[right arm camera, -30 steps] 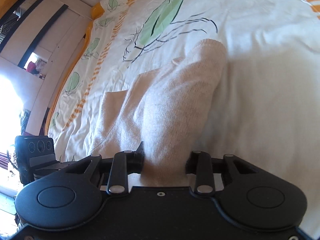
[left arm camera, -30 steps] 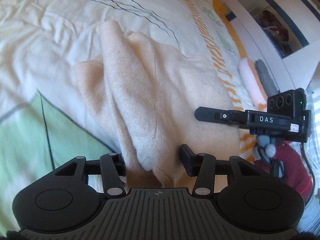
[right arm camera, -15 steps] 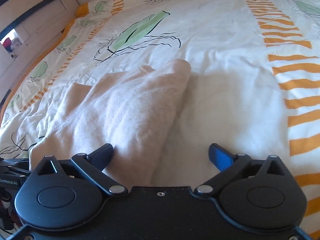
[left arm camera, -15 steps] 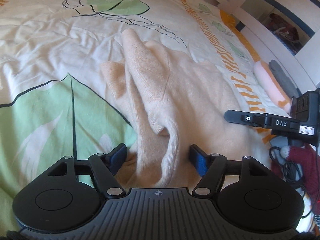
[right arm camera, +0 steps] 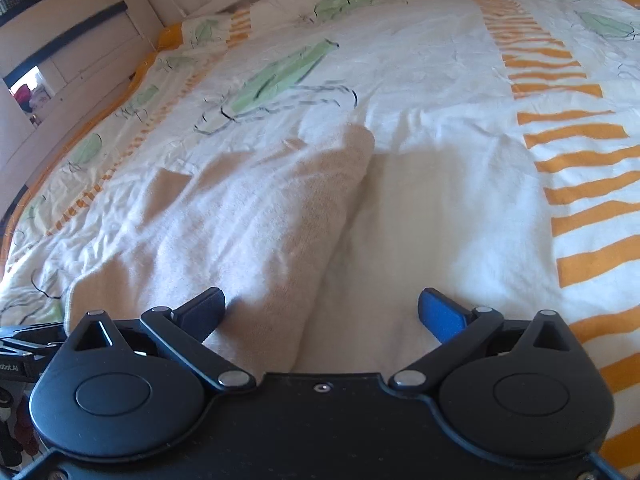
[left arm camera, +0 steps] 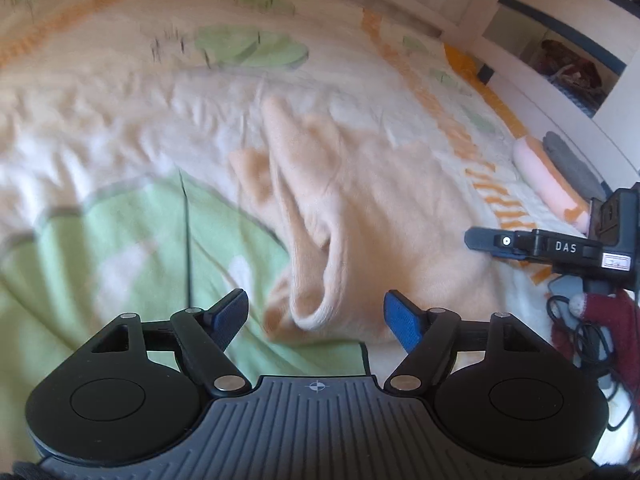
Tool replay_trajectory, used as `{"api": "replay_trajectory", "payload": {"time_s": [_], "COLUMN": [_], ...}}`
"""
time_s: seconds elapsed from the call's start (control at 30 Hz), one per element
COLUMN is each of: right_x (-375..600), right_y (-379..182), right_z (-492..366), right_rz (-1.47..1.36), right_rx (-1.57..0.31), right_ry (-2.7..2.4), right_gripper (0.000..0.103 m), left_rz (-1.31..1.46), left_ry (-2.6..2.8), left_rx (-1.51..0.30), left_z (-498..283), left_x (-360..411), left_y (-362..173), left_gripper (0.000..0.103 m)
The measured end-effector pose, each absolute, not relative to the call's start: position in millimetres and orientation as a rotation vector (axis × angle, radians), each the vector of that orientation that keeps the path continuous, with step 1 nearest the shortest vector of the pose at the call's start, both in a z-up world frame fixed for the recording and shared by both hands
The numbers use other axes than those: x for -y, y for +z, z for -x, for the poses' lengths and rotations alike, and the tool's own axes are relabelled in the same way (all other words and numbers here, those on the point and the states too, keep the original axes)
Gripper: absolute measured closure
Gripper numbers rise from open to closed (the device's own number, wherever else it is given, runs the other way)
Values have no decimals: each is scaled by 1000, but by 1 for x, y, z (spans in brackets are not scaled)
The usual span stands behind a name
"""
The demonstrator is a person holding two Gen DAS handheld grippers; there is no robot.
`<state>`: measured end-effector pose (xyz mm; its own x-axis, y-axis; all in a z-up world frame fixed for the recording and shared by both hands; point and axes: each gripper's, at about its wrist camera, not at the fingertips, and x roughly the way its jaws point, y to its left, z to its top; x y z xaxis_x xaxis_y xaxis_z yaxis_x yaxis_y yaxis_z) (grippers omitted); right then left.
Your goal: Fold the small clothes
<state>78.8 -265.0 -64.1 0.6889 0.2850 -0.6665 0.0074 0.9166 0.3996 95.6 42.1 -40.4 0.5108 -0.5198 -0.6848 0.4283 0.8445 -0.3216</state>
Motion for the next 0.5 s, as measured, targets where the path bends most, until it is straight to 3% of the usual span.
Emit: {"api": "replay_trajectory", "payload": {"time_s": [0.2, 0.4, 0.5], "right_x": [259, 249, 245], "right_y": [-43, -40, -40], "right_z": [-82, -92, -91], "right_rz": [-328, -287, -244], "right_rx": [-689, -676, -671], "right_ry": [116, 114, 112], "right_gripper": [1, 1, 1], "left_rz": [27, -68, -38], "left_ry": [-535, -439, -401], "left_rx": [-713, -785, -836], "left_z": [-111, -152, -152], "left_x": [-25, 6, -8], "left_y": [0, -34, -64], "left_gripper": [23, 23, 17]}}
